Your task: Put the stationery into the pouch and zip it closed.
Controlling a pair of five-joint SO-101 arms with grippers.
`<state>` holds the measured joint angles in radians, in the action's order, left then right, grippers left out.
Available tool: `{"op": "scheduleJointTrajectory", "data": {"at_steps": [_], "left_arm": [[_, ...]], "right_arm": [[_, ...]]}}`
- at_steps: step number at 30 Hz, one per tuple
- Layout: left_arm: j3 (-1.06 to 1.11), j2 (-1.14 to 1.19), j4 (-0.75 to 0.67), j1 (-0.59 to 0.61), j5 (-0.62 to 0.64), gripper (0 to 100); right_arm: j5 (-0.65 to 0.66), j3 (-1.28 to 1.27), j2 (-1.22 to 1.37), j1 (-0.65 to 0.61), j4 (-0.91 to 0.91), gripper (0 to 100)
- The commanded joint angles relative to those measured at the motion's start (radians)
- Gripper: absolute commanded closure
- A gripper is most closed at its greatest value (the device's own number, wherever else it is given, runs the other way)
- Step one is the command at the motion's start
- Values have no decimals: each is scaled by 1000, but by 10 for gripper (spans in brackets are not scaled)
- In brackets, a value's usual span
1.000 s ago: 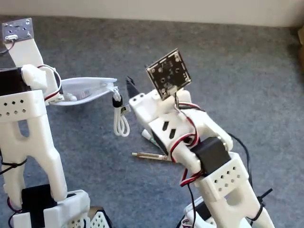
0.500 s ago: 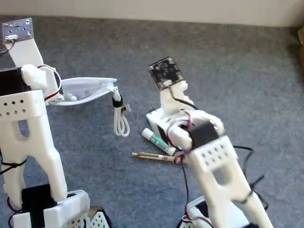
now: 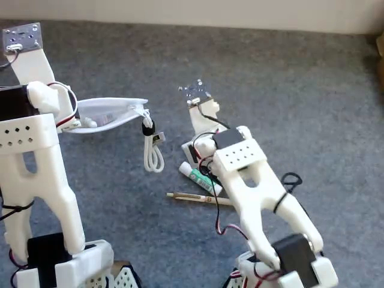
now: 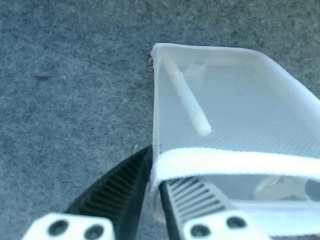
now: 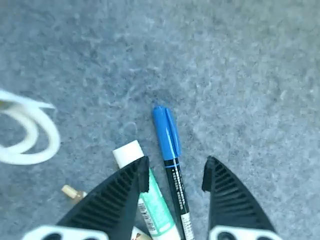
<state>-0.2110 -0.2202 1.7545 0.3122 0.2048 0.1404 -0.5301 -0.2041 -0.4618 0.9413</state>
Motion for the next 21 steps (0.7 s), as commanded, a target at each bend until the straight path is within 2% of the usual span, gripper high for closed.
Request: {"op": "scheduleJointTrajectory", "data": {"at_steps": [1, 16, 19, 21], "left_arm": [[-4, -1, 0, -18, 9, 996], [-2, -1, 0, -18, 9, 996], [-2, -1, 0, -18, 9, 996], [-2, 1, -2, -18, 9, 996]], "right_arm": [[40, 15, 64, 5, -44, 829], [44, 242, 400, 7, -77, 830], [58, 272, 432, 8, -77, 889], [115, 274, 435, 7, -77, 958]]}}
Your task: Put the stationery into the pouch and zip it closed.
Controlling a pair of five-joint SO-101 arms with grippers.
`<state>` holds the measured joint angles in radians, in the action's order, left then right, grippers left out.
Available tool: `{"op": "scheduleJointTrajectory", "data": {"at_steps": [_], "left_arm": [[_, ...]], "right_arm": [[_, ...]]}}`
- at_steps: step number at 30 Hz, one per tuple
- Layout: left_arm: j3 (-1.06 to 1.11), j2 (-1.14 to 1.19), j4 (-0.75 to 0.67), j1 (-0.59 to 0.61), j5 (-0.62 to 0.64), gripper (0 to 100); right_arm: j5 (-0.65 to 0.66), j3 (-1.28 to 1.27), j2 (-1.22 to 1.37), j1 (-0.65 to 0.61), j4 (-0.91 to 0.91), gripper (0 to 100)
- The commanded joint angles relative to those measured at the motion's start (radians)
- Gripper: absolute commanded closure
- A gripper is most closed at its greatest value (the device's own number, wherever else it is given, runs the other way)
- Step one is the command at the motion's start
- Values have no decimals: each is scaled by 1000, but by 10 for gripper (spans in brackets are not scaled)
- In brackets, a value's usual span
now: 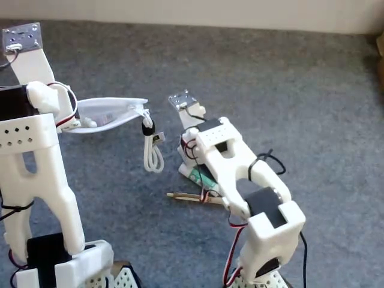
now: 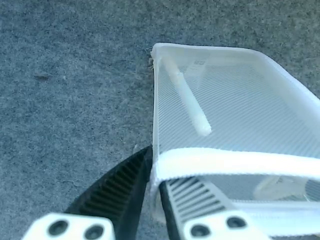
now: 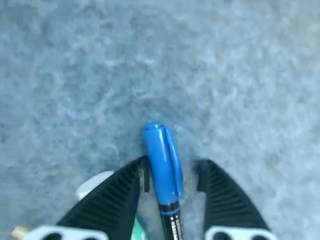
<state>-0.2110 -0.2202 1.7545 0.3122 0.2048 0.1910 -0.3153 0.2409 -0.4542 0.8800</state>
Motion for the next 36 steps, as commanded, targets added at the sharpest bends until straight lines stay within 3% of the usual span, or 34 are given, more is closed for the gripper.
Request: {"op": "scheduleJointTrajectory", "data": {"at_steps": [1, 7, 12, 28, 36], "left_arm": [[-2, 1, -2, -18, 9, 996], [-2, 1, -2, -18, 9, 996], [-2, 1, -2, -18, 9, 996], [-2, 1, -2, -18, 9, 996], [-2, 1, -2, -18, 9, 996]], "right_arm": [[86, 59, -10, -1, -16, 985], [109, 59, -13, 2, -8, 994], [109, 91, -45, -1, 99, 994], [109, 44, -670, -7, 243, 994], [106, 41, -917, -85, 249, 994]]}}
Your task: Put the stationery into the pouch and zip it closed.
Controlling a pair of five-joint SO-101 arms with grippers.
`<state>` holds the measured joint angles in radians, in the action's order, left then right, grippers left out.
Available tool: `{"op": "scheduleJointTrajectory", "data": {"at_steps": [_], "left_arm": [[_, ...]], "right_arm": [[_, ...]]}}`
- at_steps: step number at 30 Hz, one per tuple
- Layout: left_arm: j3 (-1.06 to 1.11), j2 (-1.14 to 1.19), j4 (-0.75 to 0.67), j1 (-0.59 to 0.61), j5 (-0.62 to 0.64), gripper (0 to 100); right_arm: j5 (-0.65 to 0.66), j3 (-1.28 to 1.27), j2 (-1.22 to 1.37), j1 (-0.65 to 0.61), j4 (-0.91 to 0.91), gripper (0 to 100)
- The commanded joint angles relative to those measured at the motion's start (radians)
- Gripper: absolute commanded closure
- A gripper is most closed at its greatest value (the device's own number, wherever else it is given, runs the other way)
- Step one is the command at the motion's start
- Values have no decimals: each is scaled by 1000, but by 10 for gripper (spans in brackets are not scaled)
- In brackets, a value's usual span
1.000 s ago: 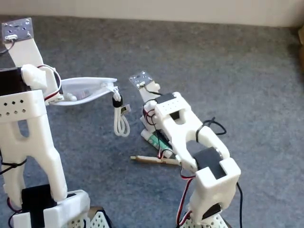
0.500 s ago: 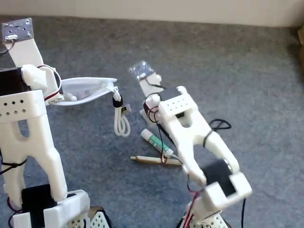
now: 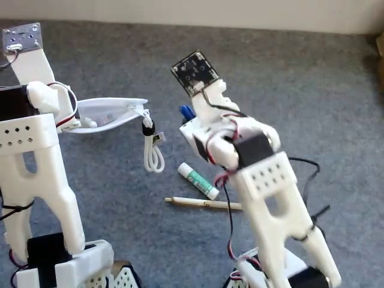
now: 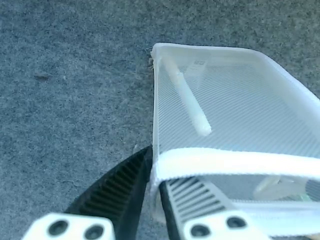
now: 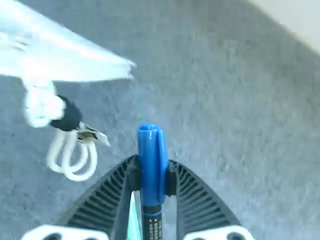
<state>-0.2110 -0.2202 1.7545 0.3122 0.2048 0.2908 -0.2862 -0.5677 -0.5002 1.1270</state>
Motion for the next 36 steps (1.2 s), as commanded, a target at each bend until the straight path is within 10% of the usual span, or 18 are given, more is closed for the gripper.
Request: {"op": "scheduleJointTrajectory", "data": {"at_steps": [1, 23, 36], "left_arm": [[-2, 1, -2, -18, 9, 996], [24, -7, -2, -18, 9, 996], [25, -7, -2, -18, 9, 996]], "right_arm": [[6, 12, -134, -54, 2, 994], [5, -105, -564, -429, 24, 994], [6, -410, -687, -446, -529, 994]]}}
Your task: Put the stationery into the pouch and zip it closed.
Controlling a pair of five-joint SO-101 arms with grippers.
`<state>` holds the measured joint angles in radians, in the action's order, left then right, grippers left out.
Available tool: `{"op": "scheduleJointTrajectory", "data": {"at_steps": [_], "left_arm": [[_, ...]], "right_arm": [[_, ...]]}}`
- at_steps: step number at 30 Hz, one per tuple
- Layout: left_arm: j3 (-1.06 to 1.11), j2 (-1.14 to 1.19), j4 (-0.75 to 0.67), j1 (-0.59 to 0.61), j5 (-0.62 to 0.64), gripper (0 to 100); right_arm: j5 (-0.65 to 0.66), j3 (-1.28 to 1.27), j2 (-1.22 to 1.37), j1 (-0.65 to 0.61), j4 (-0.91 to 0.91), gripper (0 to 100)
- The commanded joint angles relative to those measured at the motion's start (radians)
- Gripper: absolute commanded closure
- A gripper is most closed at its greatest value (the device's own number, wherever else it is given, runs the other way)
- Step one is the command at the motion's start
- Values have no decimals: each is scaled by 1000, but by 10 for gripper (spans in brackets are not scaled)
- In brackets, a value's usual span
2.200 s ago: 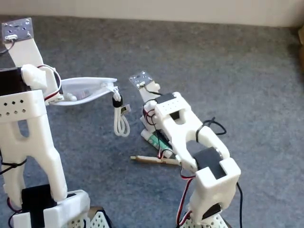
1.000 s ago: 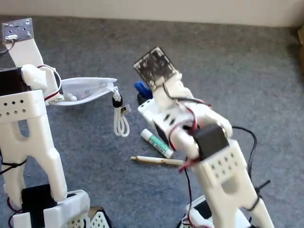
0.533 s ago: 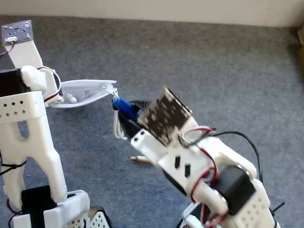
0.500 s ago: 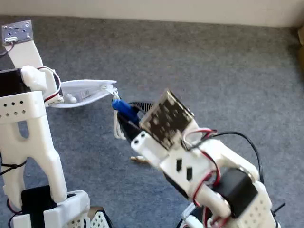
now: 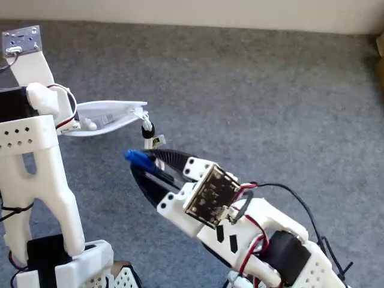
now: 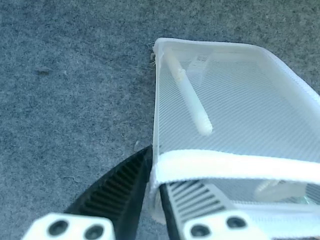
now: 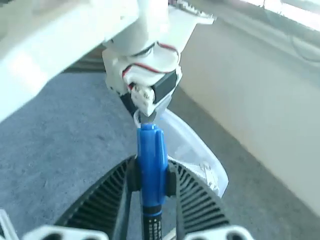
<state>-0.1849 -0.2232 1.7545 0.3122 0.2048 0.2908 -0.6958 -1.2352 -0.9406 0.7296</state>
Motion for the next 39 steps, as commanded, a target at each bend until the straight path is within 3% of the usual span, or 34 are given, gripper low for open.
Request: {"op": "scheduleJointTrajectory", "data": {"at_steps": [1, 15, 28, 39], "left_arm": [[-1, -4, -2, -18, 9, 996], [1, -4, -2, -18, 9, 996], [1, -4, -2, -18, 9, 996], [1, -4, 0, -18, 9, 996]], "right_arm": [[6, -16, -19, -5, -170, 994], [11, -298, -18, -5, -845, 994], [6, -355, 8, -8, -1147, 994], [12, -302, 404, -5, -1468, 994]]}}
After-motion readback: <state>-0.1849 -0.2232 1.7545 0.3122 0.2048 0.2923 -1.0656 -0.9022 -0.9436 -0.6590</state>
